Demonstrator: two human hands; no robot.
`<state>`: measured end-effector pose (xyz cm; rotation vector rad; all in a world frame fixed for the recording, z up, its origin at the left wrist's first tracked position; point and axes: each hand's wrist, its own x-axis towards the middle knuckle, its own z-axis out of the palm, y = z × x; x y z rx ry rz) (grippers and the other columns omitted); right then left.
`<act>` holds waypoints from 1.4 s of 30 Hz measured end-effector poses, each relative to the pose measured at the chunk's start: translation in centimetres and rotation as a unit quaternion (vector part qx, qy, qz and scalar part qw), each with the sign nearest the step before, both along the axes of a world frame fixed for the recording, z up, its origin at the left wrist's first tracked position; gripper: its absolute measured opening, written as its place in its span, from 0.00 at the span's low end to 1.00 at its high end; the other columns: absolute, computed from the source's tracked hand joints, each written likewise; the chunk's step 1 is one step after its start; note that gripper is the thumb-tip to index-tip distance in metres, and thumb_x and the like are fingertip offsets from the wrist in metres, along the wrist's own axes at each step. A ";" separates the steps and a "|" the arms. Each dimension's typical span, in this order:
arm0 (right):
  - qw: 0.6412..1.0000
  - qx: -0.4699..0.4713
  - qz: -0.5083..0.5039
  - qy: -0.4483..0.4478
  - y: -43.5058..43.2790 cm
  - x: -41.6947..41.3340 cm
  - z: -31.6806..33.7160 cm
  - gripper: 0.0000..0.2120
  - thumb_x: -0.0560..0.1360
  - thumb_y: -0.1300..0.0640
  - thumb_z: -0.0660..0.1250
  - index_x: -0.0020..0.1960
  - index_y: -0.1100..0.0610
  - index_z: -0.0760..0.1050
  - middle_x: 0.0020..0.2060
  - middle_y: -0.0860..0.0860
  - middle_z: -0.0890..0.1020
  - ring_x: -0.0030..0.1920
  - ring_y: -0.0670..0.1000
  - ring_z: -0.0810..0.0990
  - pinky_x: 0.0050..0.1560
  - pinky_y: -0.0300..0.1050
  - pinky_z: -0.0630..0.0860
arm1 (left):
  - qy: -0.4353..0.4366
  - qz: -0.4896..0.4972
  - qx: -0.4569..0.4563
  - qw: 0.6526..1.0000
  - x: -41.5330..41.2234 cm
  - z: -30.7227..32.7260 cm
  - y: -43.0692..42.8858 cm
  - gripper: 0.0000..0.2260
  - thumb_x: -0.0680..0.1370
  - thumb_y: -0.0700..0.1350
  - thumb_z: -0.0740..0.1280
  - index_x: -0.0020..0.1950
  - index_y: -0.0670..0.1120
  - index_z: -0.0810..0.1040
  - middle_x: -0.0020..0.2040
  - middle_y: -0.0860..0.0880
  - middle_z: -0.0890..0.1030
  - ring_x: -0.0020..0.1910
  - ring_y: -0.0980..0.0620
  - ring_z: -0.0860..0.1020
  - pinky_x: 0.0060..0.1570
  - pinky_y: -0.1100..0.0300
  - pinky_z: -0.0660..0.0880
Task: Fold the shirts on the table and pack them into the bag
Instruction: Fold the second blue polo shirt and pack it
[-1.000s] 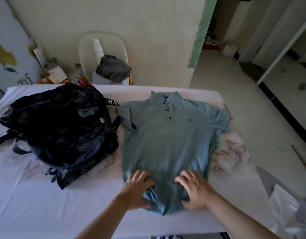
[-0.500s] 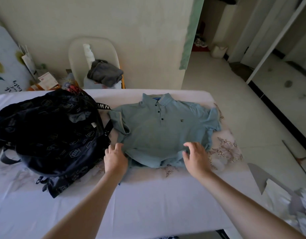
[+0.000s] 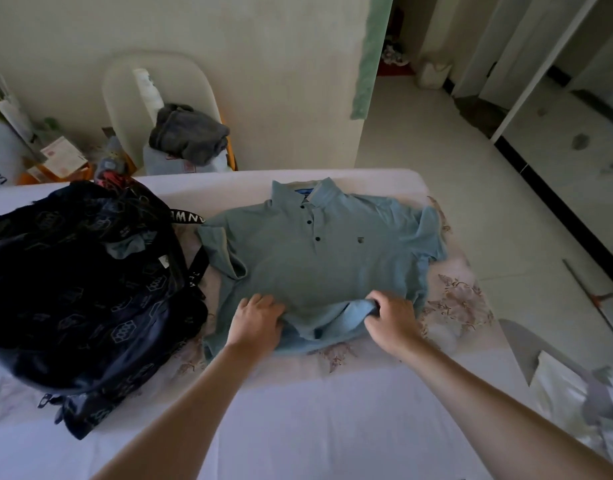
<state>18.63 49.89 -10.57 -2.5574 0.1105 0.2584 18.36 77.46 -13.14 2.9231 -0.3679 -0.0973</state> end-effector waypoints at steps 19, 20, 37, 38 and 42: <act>0.956 -0.162 0.245 0.008 2.0 13.1 -1.9 0.32 0.73 0.58 0.69 0.74 0.52 0.64 0.74 0.52 0.64 0.75 0.56 0.61 0.73 0.53 0.59 | 0.073 -0.023 -0.058 0.995 10.5 0.8 -1.6 0.24 0.71 0.60 0.69 0.66 0.57 0.73 0.68 0.55 0.66 0.69 0.50 0.63 0.67 0.51 0.62; 0.945 -0.192 0.264 0.032 1.9 12.7 -2.7 0.34 0.72 0.55 0.70 0.76 0.51 0.62 0.75 0.53 0.61 0.76 0.56 0.59 0.73 0.54 0.59 | 0.097 -0.040 -0.001 0.994 9.8 -0.1 -1.2 0.30 0.69 0.64 0.69 0.69 0.59 0.70 0.68 0.54 0.64 0.70 0.50 0.62 0.67 0.50 0.62; 0.919 -0.178 0.326 0.130 1.2 5.0 -1.7 0.11 0.68 0.61 0.64 0.49 0.52 0.79 0.47 0.48 0.80 0.47 0.52 0.78 0.46 0.43 0.74 | 0.400 -0.090 0.105 0.906 4.5 2.4 0.0 0.10 0.75 0.41 0.68 0.56 0.44 0.81 0.52 0.45 0.81 0.49 0.44 0.80 0.48 0.52 0.77; 0.911 -0.189 0.338 0.145 1.1 3.6 -1.5 0.09 0.67 0.60 0.64 0.45 0.53 0.78 0.44 0.49 0.80 0.45 0.52 0.78 0.42 0.43 0.73 | 0.444 -0.088 0.097 0.886 3.4 2.5 -0.3 0.13 0.75 0.42 0.69 0.59 0.45 0.81 0.51 0.46 0.82 0.48 0.45 0.81 0.47 0.54 0.78; 0.932 -0.155 0.312 0.102 0.8 0.4 -1.0 0.11 0.67 0.50 0.60 0.38 0.58 0.74 0.35 0.53 0.80 0.36 0.52 0.78 0.34 0.44 0.71 | 0.472 -0.032 -0.009 0.881 0.2 2.8 -2.5 0.13 0.76 0.53 0.65 0.50 0.46 0.82 0.42 0.51 0.84 0.37 0.51 0.82 0.47 0.56 0.79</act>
